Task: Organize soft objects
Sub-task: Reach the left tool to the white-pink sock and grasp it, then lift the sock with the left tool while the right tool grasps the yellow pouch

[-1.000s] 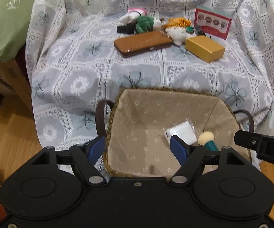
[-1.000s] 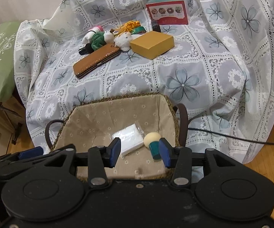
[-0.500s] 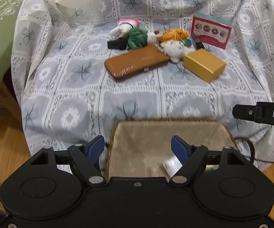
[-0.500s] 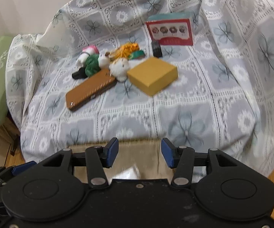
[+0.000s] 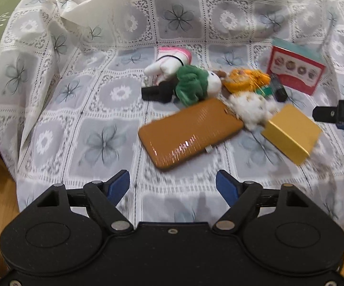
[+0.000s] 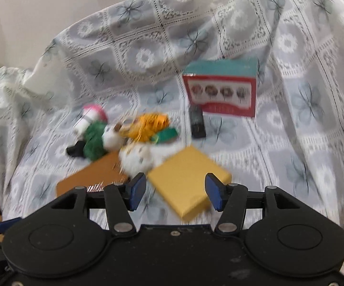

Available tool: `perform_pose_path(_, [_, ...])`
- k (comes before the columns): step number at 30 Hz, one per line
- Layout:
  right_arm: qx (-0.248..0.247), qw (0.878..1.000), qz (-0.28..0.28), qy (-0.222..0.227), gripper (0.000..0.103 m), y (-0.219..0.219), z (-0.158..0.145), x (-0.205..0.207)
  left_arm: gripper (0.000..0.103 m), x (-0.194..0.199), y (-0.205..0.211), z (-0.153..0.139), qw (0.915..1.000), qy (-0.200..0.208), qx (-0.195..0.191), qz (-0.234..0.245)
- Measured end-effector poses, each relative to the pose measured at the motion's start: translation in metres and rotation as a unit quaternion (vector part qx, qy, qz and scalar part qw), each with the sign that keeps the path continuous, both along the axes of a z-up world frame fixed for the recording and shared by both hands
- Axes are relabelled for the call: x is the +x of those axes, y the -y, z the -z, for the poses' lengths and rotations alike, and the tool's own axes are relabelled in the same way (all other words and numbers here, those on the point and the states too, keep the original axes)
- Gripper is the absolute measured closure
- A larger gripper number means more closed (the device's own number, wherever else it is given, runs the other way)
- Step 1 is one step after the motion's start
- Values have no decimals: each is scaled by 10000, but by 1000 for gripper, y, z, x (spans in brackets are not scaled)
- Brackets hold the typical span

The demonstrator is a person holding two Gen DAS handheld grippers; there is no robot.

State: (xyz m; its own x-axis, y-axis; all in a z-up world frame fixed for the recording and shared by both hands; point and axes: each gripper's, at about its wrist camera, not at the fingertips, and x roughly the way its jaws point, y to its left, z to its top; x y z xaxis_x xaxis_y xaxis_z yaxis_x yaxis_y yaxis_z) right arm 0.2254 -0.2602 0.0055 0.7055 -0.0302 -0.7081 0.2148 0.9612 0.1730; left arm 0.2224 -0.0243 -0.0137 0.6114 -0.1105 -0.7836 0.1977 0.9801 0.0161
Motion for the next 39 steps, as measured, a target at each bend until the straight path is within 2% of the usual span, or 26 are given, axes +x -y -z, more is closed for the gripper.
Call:
perform_pose_path(9, [-70, 9999, -69, -102, 47, 2, 13, 65, 26, 70, -3, 0, 9999, 104, -40, -67])
perform_pose_path(11, [-63, 9998, -137, -143, 47, -1, 16, 74, 25, 87, -4, -2, 9998, 153, -122, -52])
perform_pose_path(13, [-55, 9997, -201, -163, 47, -4, 18, 79, 17, 102, -5, -6, 9994, 225, -237, -69])
perform_pose_path(22, [5, 9991, -385, -181, 45, -12, 27, 92, 11, 173, -1, -6, 9977, 451, -494, -49])
perform_pose_path(27, [57, 9990, -406, -176, 43, -12, 31, 97, 8, 204, 7, 7, 9985, 364, -406, -94])
perform_pose_path(36, [34, 9990, -429, -150, 40, -11, 36, 105, 8, 244, 25, 34, 9986, -234, -468, 25])
perform_pose_path(39, [-39, 9989, -461, -92, 34, -14, 36, 110, 8, 250, 29, 43, 9986, -325, -411, 17])
